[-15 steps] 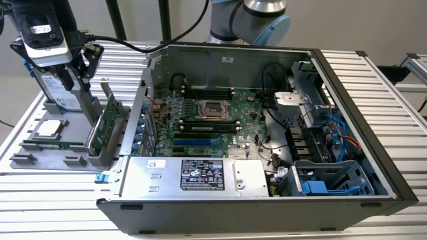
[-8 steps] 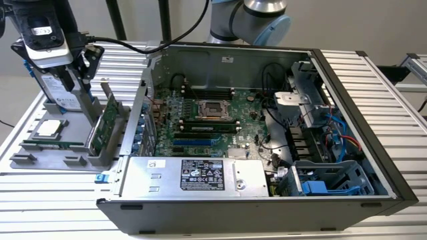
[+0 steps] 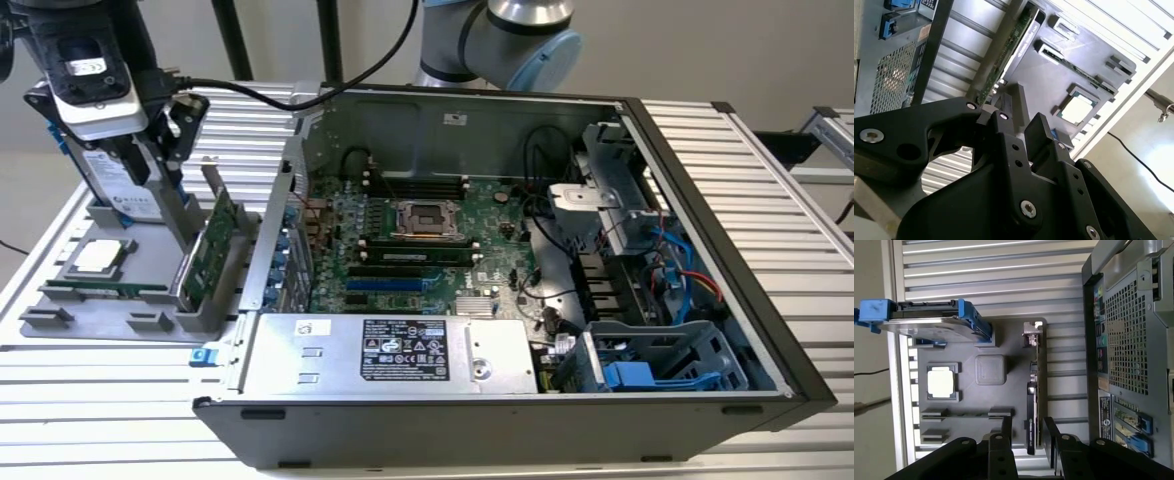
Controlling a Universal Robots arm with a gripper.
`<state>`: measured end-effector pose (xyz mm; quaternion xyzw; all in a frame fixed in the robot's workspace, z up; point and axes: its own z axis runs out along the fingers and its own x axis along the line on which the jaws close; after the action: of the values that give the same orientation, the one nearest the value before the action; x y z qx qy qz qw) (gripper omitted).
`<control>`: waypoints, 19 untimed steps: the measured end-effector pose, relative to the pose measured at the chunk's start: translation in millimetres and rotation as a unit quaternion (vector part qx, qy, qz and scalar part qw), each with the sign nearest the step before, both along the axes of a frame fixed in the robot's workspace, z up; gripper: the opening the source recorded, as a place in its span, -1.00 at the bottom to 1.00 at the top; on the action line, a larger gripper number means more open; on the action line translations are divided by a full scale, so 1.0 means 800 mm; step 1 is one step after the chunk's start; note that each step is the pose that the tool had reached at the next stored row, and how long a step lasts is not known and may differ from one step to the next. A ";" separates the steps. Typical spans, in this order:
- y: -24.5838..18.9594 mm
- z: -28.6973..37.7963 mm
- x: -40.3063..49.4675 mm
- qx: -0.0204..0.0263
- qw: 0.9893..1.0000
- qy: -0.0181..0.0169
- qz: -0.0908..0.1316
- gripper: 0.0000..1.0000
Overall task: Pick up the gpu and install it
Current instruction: 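Pick up the gpu and move the gpu toward the slot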
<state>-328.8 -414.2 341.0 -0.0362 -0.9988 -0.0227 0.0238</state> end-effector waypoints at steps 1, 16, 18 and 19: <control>0.0000 -0.0005 0.000 0.000 1.000 0.000 0.000 1.00; 0.0000 -0.0055 0.000 0.000 1.000 0.000 0.000 1.00; 0.0000 -0.0067 0.000 0.000 1.000 0.001 0.000 1.00; 0.0000 -0.0075 0.000 0.000 1.000 0.001 0.000 1.00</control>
<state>-328.8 -414.2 335.1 -0.0362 -0.9988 -0.0227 0.0244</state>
